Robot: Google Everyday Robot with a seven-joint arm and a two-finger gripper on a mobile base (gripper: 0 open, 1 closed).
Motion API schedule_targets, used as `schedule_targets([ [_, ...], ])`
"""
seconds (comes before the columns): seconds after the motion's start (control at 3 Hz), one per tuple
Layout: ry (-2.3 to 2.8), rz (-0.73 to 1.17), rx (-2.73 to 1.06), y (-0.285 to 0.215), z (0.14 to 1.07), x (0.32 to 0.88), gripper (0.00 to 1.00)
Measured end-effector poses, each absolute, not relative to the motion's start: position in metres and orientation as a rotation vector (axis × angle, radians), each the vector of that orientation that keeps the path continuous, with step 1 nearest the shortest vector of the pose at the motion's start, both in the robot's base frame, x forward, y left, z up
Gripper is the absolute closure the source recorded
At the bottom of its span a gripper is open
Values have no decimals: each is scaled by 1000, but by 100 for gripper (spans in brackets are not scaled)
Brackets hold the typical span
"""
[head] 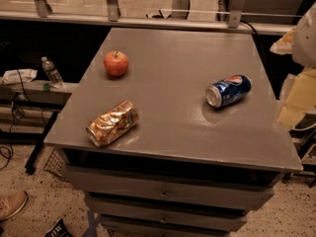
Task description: Place pepsi can upright
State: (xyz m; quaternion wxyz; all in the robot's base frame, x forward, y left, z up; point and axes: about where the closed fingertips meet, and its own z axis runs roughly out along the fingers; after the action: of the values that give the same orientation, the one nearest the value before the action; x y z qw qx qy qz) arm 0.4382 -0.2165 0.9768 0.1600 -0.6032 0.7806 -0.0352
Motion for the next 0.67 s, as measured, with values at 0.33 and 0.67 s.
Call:
schedule_targets([
  [0.33, 2229, -101, -1724, -217, 977, 438, 0],
  [0.67, 2145, -120, -1765, -223, 974, 459, 0],
])
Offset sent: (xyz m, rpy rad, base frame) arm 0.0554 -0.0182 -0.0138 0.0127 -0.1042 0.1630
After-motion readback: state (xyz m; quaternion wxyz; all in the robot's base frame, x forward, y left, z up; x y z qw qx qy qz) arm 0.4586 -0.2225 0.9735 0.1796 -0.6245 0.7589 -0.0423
